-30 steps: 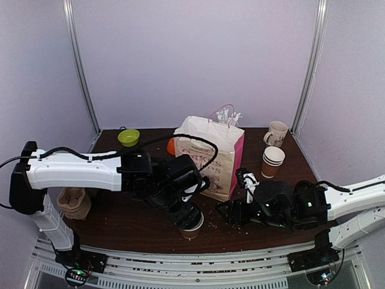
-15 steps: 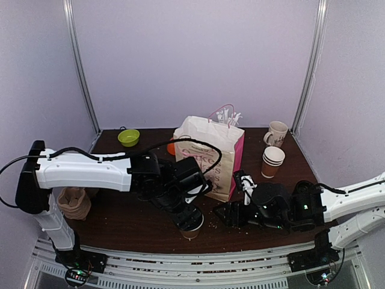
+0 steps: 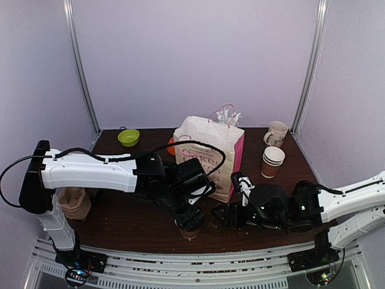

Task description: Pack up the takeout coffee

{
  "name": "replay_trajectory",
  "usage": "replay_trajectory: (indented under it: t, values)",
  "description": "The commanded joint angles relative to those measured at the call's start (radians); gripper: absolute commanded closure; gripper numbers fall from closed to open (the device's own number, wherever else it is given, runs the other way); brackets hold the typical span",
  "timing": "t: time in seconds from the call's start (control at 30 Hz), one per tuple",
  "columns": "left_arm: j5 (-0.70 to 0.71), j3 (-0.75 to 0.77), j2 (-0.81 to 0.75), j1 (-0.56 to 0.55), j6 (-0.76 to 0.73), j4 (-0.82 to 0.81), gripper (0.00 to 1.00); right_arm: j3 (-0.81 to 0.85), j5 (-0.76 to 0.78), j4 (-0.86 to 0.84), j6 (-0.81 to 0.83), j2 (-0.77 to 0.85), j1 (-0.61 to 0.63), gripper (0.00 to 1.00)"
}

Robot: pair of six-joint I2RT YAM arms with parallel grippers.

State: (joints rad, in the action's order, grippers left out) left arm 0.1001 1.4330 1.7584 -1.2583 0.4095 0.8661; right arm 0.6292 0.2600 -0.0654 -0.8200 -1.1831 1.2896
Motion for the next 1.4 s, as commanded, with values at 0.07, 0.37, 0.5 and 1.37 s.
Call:
replay_trajectory:
  t: [0.07,0.37,0.5,1.37]
  values:
    - [-0.012,0.023,0.014,0.006,-0.018,-0.028,0.28,-0.01,-0.008,-0.017,-0.016,-0.01,-0.004,0.27]
    - [0.029,0.032,-0.009,0.005,-0.007,0.018,0.29,-0.01,0.002,-0.013,-0.017,-0.003,-0.005,0.27]
    - [0.036,0.03,-0.018,0.006,-0.002,0.028,0.29,-0.011,0.0,-0.017,-0.017,-0.008,-0.006,0.27]
    - [-0.02,-0.002,0.01,0.005,-0.009,-0.006,0.2,-0.031,-0.125,-0.119,-0.069,-0.07,-0.03,0.26]
